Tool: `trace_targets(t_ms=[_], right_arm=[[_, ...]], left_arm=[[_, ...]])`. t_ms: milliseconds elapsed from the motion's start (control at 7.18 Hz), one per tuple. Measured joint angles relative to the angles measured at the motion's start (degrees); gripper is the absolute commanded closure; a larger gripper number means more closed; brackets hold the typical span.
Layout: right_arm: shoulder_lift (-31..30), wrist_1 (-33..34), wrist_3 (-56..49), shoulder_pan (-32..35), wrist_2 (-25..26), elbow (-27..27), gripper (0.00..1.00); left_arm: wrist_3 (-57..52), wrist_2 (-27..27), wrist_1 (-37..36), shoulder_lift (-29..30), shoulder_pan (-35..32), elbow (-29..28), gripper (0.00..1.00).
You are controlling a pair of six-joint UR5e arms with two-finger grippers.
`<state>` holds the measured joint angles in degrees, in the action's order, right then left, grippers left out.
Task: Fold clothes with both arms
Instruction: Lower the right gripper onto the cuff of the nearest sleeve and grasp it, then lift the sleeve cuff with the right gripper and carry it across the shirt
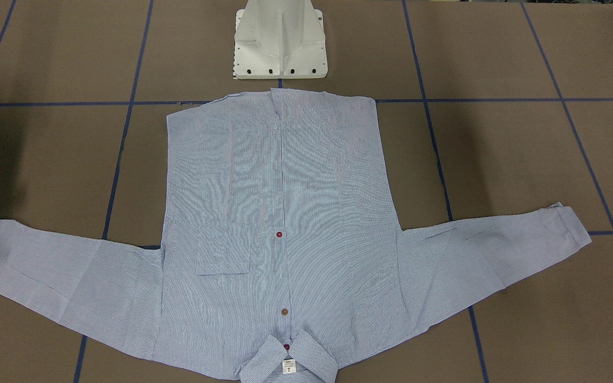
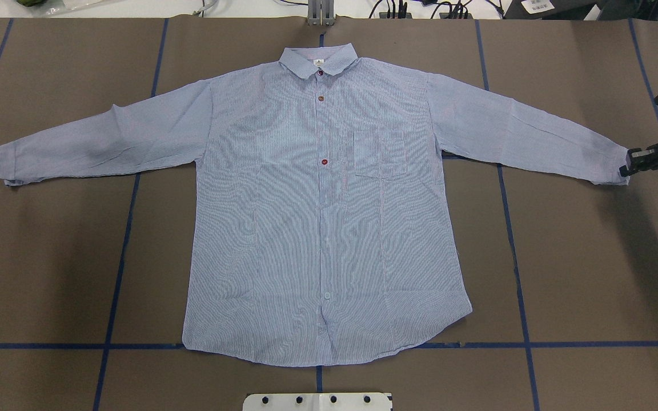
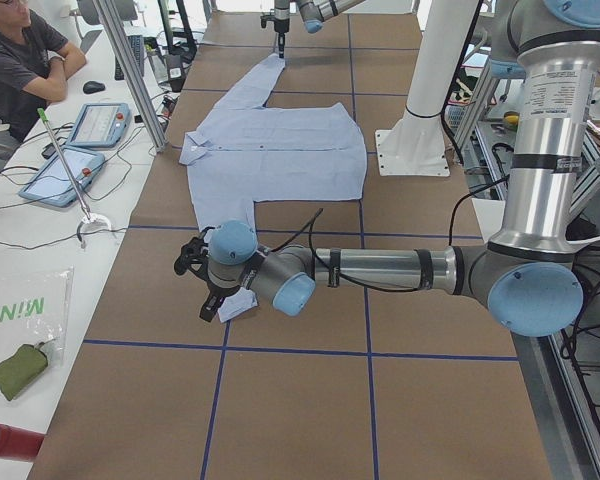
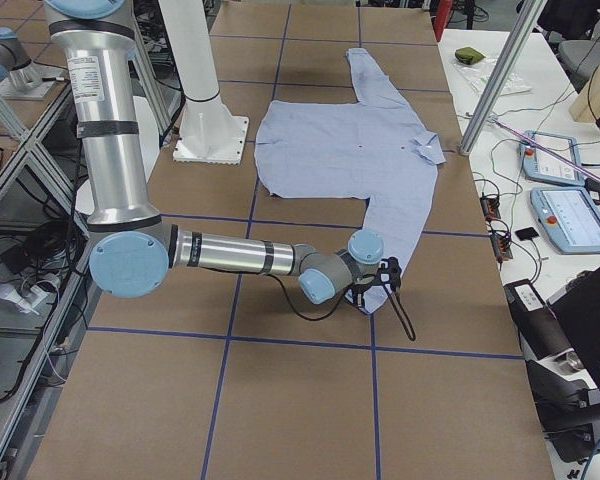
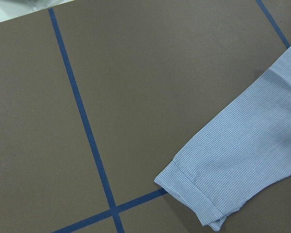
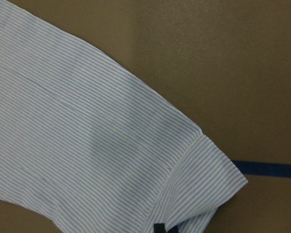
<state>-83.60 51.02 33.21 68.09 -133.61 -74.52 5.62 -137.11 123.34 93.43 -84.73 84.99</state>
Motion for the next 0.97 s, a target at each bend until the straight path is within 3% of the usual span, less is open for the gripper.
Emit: trace_targets(t_ms=[557, 974], right_arm=[[1.0, 0.5, 0.5, 3.1, -5.3, -9.3, 1.00], [12.3, 8.0, 5.4, 4.0, -14.1, -12.5, 1.00]], left_arm=[[0.0, 0.0, 0.0, 0.1, 0.0, 0.1, 0.01], [-0.1, -0.2, 0.1, 0.0, -0.1, 0.2, 0.01]])
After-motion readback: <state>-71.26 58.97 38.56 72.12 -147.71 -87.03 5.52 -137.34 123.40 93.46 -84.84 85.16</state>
